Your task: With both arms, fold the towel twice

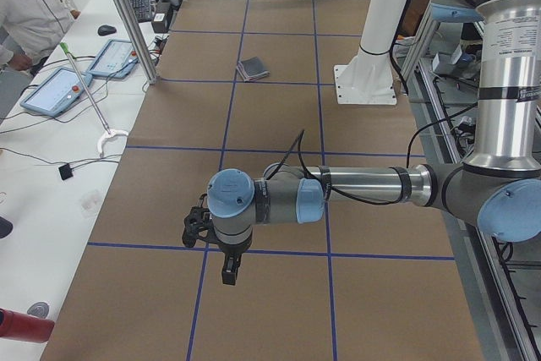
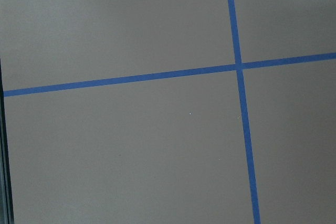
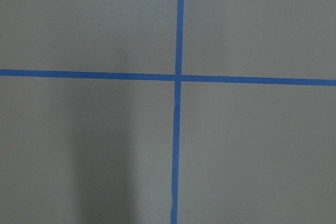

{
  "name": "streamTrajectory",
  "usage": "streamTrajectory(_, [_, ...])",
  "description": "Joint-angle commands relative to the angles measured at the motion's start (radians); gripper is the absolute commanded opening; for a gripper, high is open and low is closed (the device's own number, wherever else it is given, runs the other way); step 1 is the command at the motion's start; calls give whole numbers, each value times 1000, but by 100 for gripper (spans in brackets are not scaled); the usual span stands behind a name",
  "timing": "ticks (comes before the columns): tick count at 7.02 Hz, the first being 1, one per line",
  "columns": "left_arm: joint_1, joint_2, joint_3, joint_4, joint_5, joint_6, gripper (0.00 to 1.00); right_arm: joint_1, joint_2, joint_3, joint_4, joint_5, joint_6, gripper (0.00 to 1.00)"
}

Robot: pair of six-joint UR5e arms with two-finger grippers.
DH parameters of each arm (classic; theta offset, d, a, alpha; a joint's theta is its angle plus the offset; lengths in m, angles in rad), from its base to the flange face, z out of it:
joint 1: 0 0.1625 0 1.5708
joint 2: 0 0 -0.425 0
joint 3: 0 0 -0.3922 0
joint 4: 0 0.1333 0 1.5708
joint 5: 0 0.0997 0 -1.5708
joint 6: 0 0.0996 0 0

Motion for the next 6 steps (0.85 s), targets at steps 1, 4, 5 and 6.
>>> streamTrajectory(1, [2, 5, 4, -11, -1, 1, 100, -2, 0, -2, 3, 0, -3, 100])
streamTrajectory(4, [2, 6, 7, -54, 0, 1, 100, -2, 0, -9, 3, 0, -3, 100])
streamTrajectory(5, [3, 8, 6, -57, 0, 1, 100, -2, 0, -20, 3, 0, -3, 100])
streamTrajectory(6, [3, 8, 5, -58, 0, 1, 100, -2, 0, -22, 5, 0, -3, 100])
